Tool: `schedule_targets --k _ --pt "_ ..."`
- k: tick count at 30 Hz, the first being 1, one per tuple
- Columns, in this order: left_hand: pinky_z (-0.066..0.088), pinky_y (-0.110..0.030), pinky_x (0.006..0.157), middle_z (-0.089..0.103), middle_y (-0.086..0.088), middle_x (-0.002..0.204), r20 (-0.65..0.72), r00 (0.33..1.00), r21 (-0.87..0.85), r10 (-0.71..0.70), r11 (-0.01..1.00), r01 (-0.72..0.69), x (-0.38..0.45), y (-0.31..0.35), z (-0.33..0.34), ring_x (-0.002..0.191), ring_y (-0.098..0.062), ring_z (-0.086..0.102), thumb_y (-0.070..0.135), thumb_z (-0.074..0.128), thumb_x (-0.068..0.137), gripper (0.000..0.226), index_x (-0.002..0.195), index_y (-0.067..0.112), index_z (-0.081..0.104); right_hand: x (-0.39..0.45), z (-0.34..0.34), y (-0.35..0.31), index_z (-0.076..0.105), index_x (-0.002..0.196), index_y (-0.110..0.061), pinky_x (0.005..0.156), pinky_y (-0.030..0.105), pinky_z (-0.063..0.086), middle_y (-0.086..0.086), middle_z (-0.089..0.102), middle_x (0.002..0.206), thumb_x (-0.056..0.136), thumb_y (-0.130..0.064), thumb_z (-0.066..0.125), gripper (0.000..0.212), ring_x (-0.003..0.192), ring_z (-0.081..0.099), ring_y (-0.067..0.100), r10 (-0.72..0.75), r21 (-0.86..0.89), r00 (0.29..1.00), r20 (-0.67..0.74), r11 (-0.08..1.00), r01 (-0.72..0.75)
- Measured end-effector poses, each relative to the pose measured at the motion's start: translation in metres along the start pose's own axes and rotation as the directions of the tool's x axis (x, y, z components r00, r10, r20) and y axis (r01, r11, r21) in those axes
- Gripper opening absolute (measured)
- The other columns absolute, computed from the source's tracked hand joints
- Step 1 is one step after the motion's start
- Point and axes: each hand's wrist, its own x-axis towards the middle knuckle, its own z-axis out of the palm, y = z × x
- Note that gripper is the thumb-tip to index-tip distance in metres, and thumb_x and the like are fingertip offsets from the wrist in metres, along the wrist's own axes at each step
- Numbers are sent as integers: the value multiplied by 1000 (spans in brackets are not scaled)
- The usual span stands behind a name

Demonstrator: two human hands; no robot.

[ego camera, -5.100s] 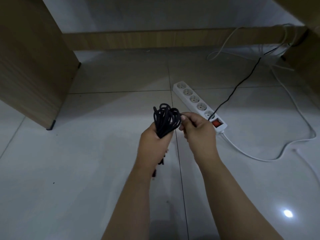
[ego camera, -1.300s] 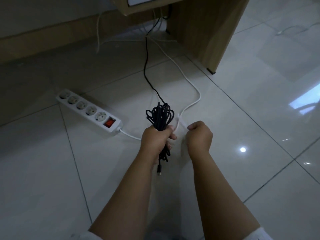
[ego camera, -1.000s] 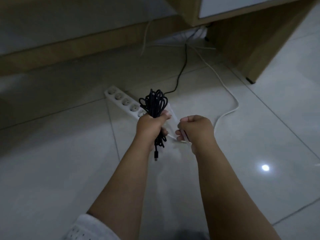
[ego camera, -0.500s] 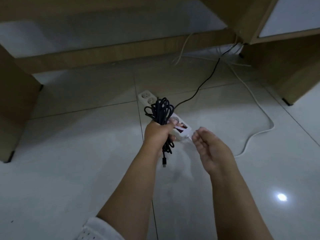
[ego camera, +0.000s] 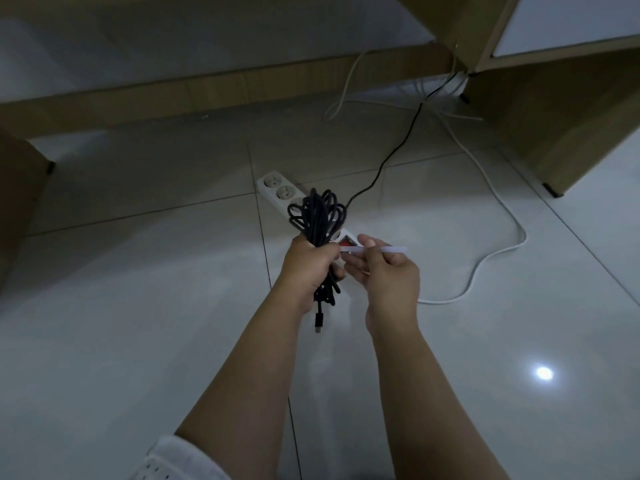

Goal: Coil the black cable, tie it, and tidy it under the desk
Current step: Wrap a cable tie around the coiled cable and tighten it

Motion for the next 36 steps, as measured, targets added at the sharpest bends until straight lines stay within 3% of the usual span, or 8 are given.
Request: schedule_targets --k 4,10,15,21,25,29,32,36 --pt "52 -27 55 67 -11 84 35 999 91 6 996 -9 1 3 3 49 -11 55 7 66 80 31 110 9 61 0 2 2 71 102 -7 81 29 58 16 76 91 99 -14 47 25 84 74 23 139 95 987 79 985 -146" --pt "55 -25 55 64 -15 86 165 986 228 12 972 -50 -4 4 4 49 -12 56 2 63 81 34 113 7 56 2 2 1 69 98 -1 64 28 42 13 58 80 93 -15 47 27 66 49 20 190 -124 964 186 978 -168" --pt "53 -22 52 49 -12 126 141 990 259 17 964 -53 1 5 3 58 -19 68 4 66 76 72 127 42 32 0 -3 5 59 103 -4 60 27 33 10 56 95 89 -11 42 24 62 41 10 198 104 903 381 961 -254" --pt "62 -37 67 54 -7 127 159 987 343 34 935 -88 -1 0 8 86 -24 73 30 80 67 86 110 59 11 -4 -1 5 65 110 1 61 22 48 2 72 84 90 -15 65 25 60 65 4 226 62 899 376 961 -268" --pt "63 -42 71 67 -7 113 74 994 252 82 963 -99 -6 -7 12 84 -21 75 14 78 69 91 116 55 12 -4 0 4 70 102 -2 69 25 54 6 77 82 86 -15 70 20 70 72 12 299 163 897 327 917 -365" --pt "63 -39 75 73 -6 97 79 996 267 50 961 -70 -15 -5 13 84 -23 74 7 65 80 64 127 35 34 -2 0 5 71 105 -3 88 30 54 11 76 99 89 -16 67 21 95 71 20 329 154 878 347 904 -400" --pt "60 -44 82 75 -12 93 135 991 374 13 925 -63 -19 4 10 87 -27 72 18 62 87 18 104 14 68 -1 0 3 69 115 -8 85 27 52 8 75 109 91 -24 65 29 106 68 17 247 19 889 385 961 -275" --pt "55 -28 70 75 -2 91 162 987 277 -21 961 -25 -19 14 13 87 -17 71 25 68 88 6 92 22 71 -4 6 -2 68 84 -21 66 12 50 1 72 85 93 -36 61 19 78 67 -5 -4 -228 964 266 971 67"
